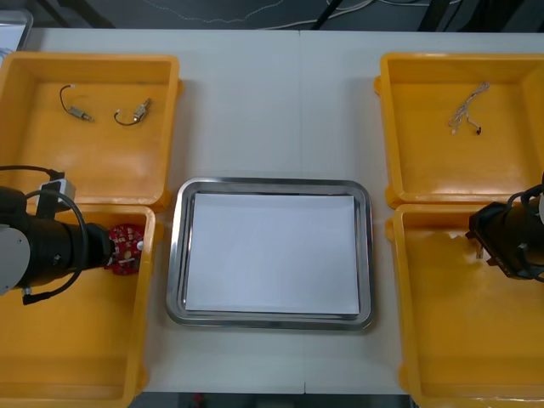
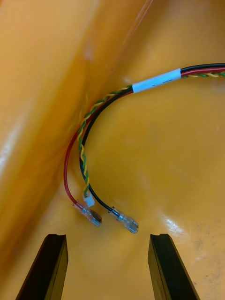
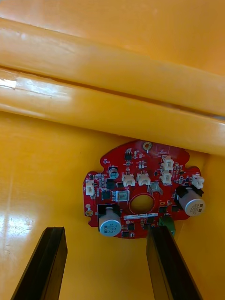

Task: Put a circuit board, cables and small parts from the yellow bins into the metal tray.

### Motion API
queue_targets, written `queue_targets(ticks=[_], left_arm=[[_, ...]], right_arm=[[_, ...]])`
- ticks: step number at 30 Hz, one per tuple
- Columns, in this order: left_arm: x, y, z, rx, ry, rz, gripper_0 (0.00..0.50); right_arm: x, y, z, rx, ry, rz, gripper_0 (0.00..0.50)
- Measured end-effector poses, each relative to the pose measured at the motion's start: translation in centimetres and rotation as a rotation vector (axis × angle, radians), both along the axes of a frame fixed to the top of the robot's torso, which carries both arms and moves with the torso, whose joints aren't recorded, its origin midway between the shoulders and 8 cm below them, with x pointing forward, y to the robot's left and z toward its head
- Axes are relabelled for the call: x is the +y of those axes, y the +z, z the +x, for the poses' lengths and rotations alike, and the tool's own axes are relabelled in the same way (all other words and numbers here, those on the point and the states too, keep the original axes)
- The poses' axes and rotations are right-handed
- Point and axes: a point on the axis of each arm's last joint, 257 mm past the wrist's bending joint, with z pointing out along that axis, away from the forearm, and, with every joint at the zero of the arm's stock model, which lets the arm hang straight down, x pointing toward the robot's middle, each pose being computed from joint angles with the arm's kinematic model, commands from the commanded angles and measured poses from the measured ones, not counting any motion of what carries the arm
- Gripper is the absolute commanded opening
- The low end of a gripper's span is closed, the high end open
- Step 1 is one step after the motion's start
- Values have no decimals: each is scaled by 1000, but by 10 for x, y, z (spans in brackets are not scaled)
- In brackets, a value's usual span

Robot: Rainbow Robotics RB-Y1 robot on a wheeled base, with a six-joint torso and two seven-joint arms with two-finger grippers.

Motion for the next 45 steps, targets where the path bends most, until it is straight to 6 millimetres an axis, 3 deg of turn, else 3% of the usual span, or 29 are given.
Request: queue_targets(ticks=[7, 17, 36, 37, 38, 39, 40, 41, 42, 43, 45], left_arm=[[2, -9, -4, 10, 2, 18, 500], [1, -29, 13, -36, 1, 24, 500], [1, -33, 12, -32, -2, 51, 500], [1, -33, 12, -31, -3, 51, 500], [1, -33, 12, -31, -4, 51, 500], [1, -33, 12, -30, -4, 51, 500], [1, -33, 12, -30, -4, 51, 500], [1, -34, 11, -30, -4, 51, 500], [1, -34, 11, -28, -4, 51, 500], [1, -35, 10, -26, -3, 51, 500], [1, -38, 7, -18, -2, 51, 500]], right_arm=[[0, -3, 3, -12, -3, 6, 500], [-2, -7, 1, -15, -7, 5, 500], [-7, -18, -1, -6, -22, 9, 500], [-7, -19, -1, -6, -22, 9, 479], [-7, -19, -1, -6, -22, 9, 355], [-7, -19, -1, -6, -22, 9, 265], [-7, -19, -1, -6, -22, 9, 130], [-7, -19, -1, -6, -23, 9, 60], [-7, -19, -1, -6, -23, 8, 60], [-8, -19, -1, -6, -23, 8, 0], [-8, -19, -1, -6, -23, 8, 0]])
